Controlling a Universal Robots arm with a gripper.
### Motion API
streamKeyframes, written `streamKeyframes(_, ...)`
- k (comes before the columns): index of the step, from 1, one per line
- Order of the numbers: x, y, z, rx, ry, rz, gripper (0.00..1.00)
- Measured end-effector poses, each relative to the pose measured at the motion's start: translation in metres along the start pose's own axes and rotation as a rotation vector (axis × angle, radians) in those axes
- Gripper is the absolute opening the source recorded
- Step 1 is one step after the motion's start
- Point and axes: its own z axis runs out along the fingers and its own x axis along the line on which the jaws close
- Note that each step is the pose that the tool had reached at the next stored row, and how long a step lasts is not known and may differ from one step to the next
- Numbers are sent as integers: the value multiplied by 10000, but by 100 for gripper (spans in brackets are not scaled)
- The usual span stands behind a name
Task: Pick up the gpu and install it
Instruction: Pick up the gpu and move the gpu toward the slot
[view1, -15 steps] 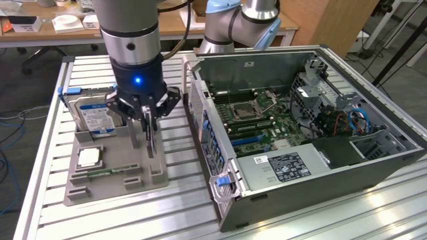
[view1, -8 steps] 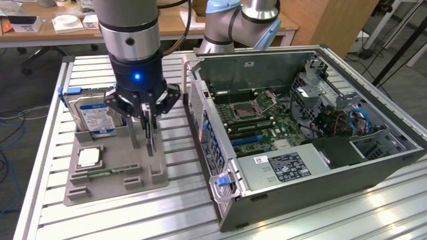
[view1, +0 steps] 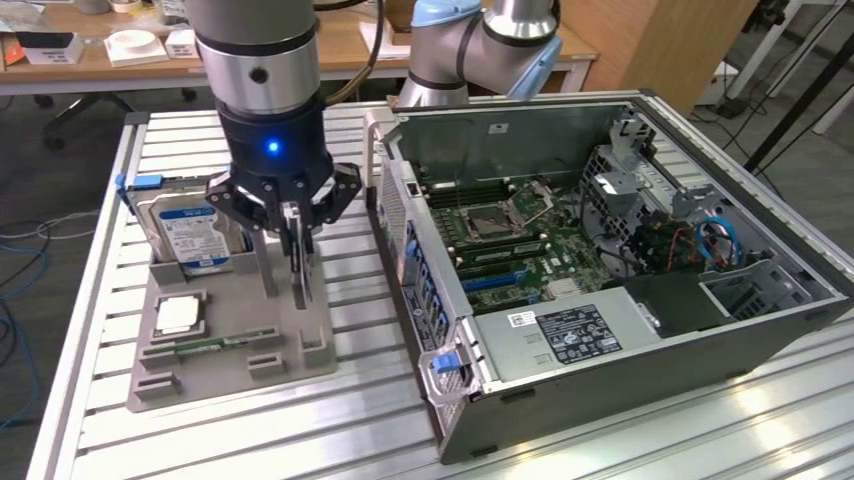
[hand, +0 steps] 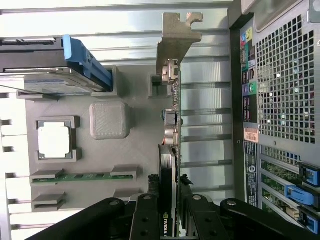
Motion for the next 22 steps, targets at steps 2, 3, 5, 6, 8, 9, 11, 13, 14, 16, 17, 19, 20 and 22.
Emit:
streamKeyframes(2,0,0,-14,0,0,0,26)
streamKeyframes(3,-1,1,-22,0,0,0,26)
streamKeyframes(5,-1,1,-37,0,0,0,26)
streamKeyframes(6,-1,2,-45,0,0,0,26)
streamKeyframes(8,-1,2,-60,0,0,0,26)
streamKeyframes(9,-2,2,-68,1,0,0,26)
streamKeyframes(11,-2,3,-82,0,0,0,26)
streamKeyframes(13,-2,3,-95,0,0,0,26)
streamKeyframes(14,-2,3,-102,-1,-1,0,26)
streamKeyframes(16,-3,4,-115,0,0,0,26)
streamKeyframes(17,-3,4,-122,0,0,0,26)
streamKeyframes(19,-3,4,-135,0,0,0,26)
streamKeyframes(20,-3,5,-141,0,0,0,26)
streamKeyframes(22,-4,5,-153,0,0,0,26)
